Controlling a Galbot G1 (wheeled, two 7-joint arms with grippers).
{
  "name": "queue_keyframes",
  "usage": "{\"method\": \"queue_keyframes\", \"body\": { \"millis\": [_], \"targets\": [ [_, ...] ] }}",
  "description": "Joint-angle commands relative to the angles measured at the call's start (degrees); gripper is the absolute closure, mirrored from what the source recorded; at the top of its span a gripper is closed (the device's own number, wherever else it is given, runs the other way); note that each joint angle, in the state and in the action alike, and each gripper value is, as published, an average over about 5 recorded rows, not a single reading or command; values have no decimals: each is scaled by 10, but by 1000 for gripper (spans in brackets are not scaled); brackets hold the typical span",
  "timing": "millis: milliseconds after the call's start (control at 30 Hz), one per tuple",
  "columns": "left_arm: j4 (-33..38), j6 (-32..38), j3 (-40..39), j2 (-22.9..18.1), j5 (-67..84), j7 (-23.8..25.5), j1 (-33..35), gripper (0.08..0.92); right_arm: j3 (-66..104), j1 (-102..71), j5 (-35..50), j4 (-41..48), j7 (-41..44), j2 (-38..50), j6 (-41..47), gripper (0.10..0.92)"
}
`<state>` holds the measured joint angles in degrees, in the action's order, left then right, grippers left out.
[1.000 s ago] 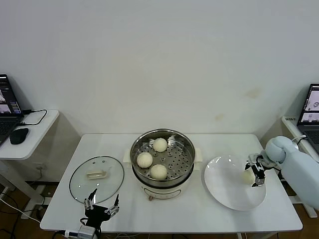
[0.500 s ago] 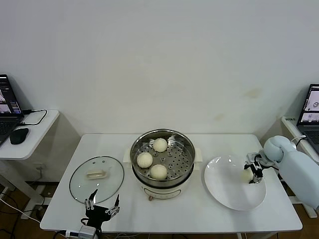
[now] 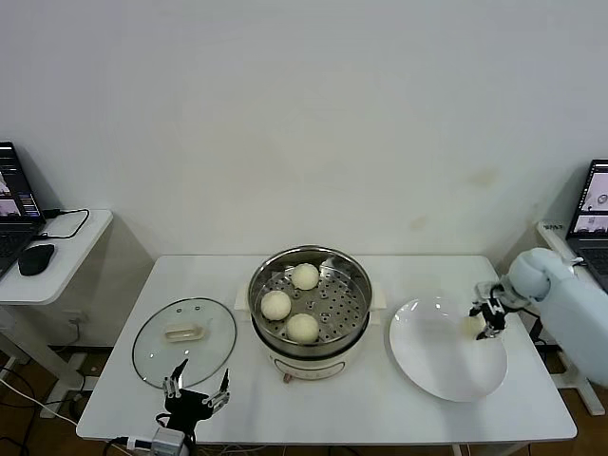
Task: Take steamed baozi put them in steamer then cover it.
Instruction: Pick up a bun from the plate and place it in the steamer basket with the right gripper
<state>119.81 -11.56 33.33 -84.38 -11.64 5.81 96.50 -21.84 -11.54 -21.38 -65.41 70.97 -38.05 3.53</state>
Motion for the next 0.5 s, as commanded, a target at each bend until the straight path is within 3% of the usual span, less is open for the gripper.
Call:
{"method": "queue_keyframes", "body": {
  "millis": [33,500],
  "targets": [
    [3,0,1,3,1,-1,-1,177,-163,190,158,-75,17,30,76,474],
    [22,0,12,9,12,-5,-5,177,-402,456,381,-98,23,-113,170,465]
  ]
}}
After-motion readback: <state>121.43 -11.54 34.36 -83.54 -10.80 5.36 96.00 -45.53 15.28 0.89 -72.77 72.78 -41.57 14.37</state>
